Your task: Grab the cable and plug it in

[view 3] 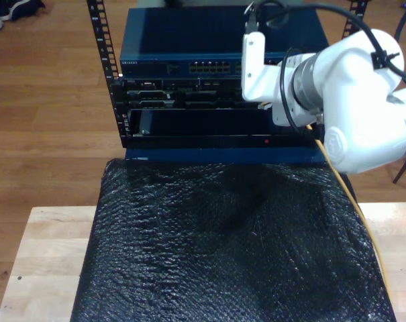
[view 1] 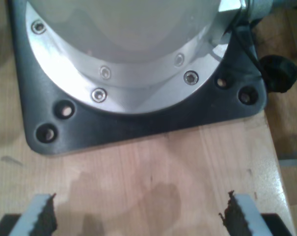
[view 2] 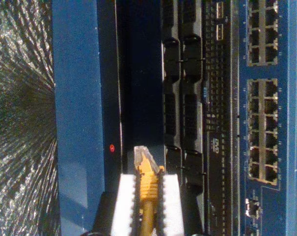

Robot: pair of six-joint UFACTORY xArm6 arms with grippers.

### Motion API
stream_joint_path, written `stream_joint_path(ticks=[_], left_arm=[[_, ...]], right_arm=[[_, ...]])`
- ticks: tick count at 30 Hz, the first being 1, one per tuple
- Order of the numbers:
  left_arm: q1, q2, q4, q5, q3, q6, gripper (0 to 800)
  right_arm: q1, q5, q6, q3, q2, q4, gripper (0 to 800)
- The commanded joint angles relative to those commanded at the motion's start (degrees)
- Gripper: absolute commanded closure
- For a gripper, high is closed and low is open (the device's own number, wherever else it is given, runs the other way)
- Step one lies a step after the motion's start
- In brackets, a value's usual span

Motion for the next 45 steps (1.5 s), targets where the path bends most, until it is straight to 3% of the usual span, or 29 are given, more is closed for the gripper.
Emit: stream_joint_path(ticks=[10, 29, 45], left_arm=[[0.0, 0.0, 0.0, 0.0, 0.0, 0.0, 0], [0.0, 0.0, 0.0, 0.0, 0.0, 0.0, 0], [0.0, 0.0, 0.0, 0.0, 0.0, 0.0, 0]], right_arm=[[-0.1, -10.3, -1.8, 1.3, 0.9, -4.8, 800], [0.0, -20.2, -11.5, 2.4, 4.2, -4.7, 800], [-1.3, -35.9, -11.6, 2.4, 10.3, -4.4, 800]])
